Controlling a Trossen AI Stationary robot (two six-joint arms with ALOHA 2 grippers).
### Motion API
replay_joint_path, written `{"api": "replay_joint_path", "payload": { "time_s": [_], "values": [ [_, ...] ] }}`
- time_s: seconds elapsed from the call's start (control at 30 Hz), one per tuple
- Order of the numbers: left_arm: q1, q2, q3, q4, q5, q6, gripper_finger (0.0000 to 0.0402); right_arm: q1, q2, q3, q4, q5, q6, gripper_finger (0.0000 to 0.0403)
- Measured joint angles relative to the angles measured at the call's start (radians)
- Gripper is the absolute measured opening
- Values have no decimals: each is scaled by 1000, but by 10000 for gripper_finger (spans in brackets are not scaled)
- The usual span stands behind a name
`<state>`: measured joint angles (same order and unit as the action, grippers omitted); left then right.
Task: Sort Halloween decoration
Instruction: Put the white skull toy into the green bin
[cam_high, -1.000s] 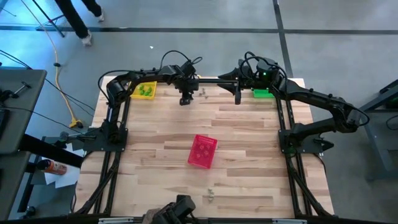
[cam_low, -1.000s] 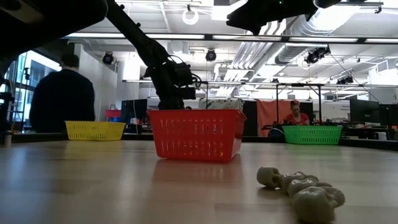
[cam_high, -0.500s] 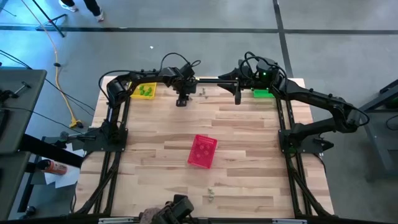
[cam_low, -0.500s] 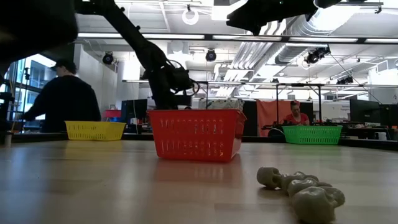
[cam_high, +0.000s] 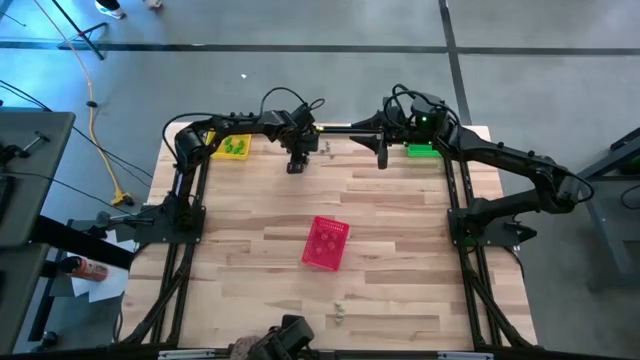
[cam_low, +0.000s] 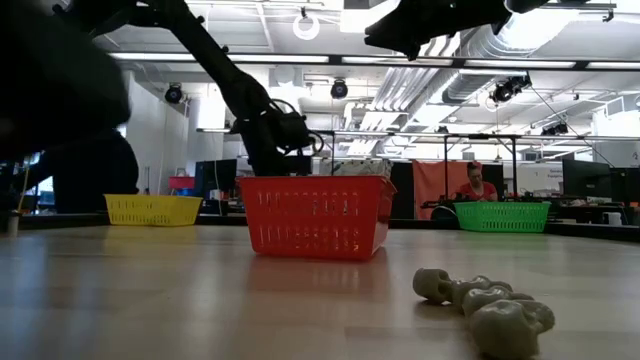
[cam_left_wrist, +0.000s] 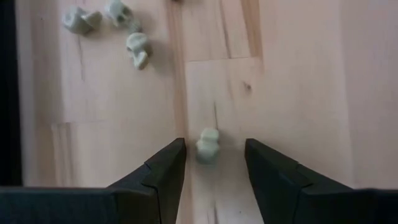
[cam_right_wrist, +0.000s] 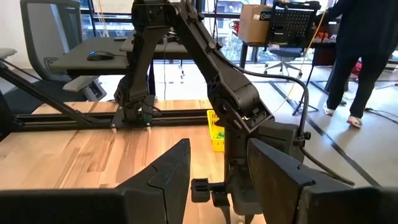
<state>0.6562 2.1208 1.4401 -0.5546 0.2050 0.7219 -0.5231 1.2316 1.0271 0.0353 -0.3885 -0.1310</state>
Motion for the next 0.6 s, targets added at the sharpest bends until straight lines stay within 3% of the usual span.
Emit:
{"api": "replay_joint_path", "payload": {
  "time_s": [0.3, 0.6],
  "values": [
    [-12, 16, 1, -1, -7, -11, 146, 0, 0, 0, -3, 0, 0, 156],
    [-7, 19, 0, 2, 6, -14, 54, 0, 0, 0, -3, 0, 0, 156]
  ]
}}
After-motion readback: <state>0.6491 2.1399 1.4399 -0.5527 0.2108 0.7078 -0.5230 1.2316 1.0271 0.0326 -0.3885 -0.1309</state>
